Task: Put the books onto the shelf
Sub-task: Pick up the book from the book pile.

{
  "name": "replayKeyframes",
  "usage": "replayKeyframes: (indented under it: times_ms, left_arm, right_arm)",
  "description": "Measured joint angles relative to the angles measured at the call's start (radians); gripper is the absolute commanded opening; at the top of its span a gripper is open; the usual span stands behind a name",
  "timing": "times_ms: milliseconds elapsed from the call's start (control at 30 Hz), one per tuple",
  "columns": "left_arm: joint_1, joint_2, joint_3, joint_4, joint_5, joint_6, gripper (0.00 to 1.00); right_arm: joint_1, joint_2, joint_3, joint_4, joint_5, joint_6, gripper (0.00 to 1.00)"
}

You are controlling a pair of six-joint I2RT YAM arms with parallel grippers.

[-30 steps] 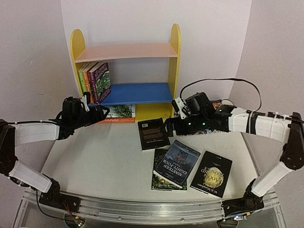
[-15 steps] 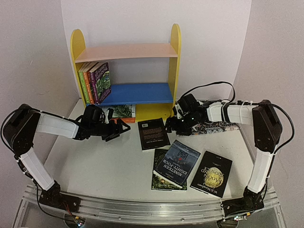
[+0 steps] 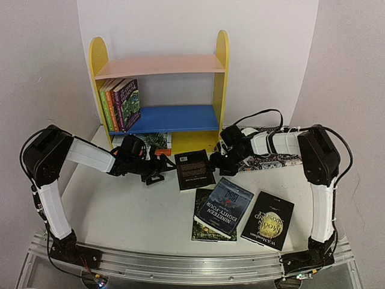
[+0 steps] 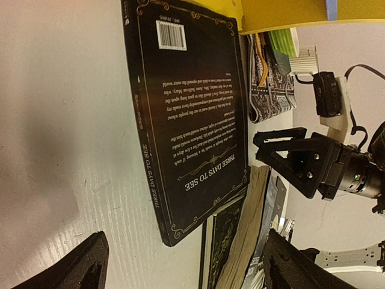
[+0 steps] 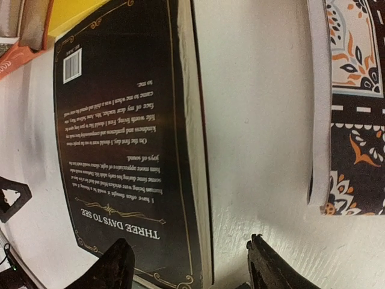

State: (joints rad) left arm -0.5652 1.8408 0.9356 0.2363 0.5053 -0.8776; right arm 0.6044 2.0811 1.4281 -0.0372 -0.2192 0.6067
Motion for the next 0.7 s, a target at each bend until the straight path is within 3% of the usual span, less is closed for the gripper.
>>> replayKeyframes:
  times_ms: [167,300,500,700]
  left_arm:
    - [-0.02,0.065,0.021,-0.001,0.002,-0.041,0.9]
    - [-0.023,0.096,0.045,0.005,0.007,-0.064,0.89]
    - [-0.023,0.137,0.087,0.023,0.012,-0.087,0.86]
    - [-0.023,0.159,0.107,0.027,0.017,-0.093,0.73]
  right_arm:
    - [-0.02,0.064,0.053,0.001,-0.033,0.004,0.58]
    - [-0.02,0.106,0.092,0.007,-0.07,0.011,0.44]
    - [-0.02,0.148,0.129,0.017,-0.155,0.032,0.32]
    - [-0.007,0.148,0.116,0.019,-0.191,0.055,0.11]
